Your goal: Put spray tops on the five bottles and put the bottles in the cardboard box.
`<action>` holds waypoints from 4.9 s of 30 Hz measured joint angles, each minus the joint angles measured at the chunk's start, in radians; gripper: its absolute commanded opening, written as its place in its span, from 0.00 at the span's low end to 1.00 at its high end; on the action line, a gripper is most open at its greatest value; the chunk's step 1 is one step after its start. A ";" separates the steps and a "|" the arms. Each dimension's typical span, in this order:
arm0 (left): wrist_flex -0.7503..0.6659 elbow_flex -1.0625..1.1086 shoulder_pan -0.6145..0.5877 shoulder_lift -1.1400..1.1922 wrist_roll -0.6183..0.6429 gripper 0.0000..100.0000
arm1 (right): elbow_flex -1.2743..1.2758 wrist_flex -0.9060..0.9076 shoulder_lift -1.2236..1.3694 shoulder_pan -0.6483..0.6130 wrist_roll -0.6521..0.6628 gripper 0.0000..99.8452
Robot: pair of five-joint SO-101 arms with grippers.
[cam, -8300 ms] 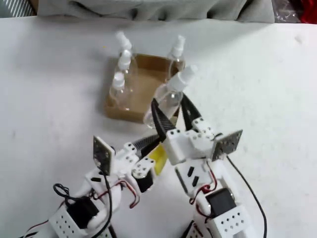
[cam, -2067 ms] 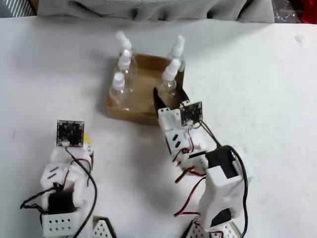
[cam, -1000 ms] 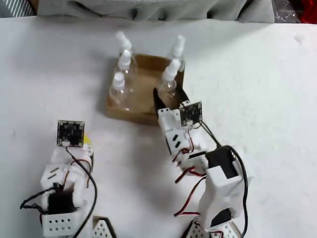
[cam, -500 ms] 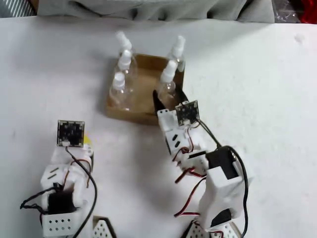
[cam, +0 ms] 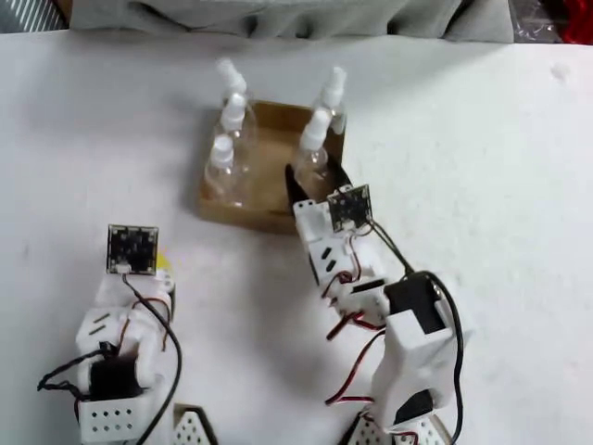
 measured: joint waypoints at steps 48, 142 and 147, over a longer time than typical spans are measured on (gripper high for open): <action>0.000 0.000 0.000 0.000 0.000 0.02 | -0.080 -0.048 0.104 -0.003 0.000 0.12; 0.000 0.000 0.000 0.000 0.000 0.02 | 0.582 1.723 -2.099 0.321 0.000 0.02; 0.000 0.000 0.011 0.000 0.000 0.02 | 0.571 1.967 -2.104 0.382 0.000 0.02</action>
